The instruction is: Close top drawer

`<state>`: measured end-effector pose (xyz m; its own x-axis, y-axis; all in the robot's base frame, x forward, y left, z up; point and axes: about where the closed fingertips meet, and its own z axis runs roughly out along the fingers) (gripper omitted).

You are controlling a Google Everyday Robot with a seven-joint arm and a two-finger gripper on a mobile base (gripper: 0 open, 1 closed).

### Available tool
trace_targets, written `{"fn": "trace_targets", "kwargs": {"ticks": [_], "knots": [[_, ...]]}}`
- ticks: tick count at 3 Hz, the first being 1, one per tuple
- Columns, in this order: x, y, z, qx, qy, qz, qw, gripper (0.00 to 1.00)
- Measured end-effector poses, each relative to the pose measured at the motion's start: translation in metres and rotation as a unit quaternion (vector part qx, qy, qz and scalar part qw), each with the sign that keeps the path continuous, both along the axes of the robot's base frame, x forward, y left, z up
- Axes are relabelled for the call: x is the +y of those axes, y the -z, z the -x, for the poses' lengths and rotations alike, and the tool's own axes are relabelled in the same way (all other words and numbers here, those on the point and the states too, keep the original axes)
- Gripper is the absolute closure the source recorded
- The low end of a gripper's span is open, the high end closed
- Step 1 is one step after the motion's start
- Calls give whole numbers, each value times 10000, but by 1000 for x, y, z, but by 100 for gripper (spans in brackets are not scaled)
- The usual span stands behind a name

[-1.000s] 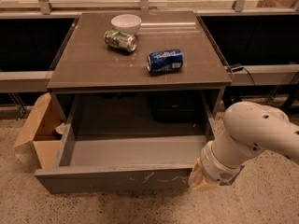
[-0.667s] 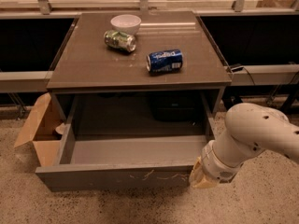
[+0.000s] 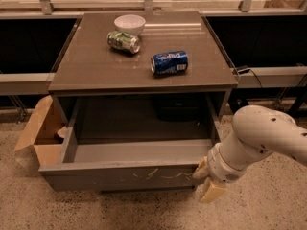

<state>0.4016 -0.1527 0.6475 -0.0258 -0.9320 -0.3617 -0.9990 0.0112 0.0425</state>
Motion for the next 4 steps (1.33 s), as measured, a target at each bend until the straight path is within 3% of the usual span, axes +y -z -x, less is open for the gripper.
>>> {"fn": "trace_targets", "kwargs": {"ticks": [1,2,3,4], "knots": [[-2,1,-6,-27,36,-40,10000,0],[-8,5,-18,-53,88,-103,9999,0],[-13,5,-42,-143,163,-208,9995,14],[-17,4,-76,-284,260,-331,9987,37]]}}
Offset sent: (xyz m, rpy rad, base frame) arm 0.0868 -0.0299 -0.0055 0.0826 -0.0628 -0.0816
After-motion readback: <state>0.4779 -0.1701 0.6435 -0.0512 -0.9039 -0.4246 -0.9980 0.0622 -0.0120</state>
